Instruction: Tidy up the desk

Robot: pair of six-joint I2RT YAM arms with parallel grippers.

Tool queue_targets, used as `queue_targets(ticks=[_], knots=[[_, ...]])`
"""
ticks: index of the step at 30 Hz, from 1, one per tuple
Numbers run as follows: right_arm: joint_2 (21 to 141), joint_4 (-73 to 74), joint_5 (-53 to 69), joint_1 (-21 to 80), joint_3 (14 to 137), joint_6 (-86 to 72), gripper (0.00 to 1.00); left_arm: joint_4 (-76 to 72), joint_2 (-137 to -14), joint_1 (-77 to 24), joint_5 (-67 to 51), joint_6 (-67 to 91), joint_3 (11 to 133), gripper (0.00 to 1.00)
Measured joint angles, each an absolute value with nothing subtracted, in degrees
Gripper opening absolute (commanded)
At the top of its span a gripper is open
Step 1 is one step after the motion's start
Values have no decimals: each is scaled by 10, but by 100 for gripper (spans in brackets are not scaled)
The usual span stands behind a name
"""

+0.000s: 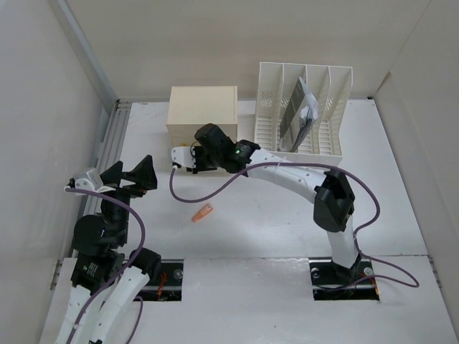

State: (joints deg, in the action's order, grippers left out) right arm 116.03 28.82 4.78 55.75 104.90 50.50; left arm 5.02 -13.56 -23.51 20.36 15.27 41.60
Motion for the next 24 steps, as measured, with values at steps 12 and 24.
queue_targets(ticks=[12,24], knots=[[1174,208,-135,558,1045,462,2,50,-135,-235,203,153,408,100],[1225,194,-171,558,1045,458,2,50,-134,-235,203,153,408,100]])
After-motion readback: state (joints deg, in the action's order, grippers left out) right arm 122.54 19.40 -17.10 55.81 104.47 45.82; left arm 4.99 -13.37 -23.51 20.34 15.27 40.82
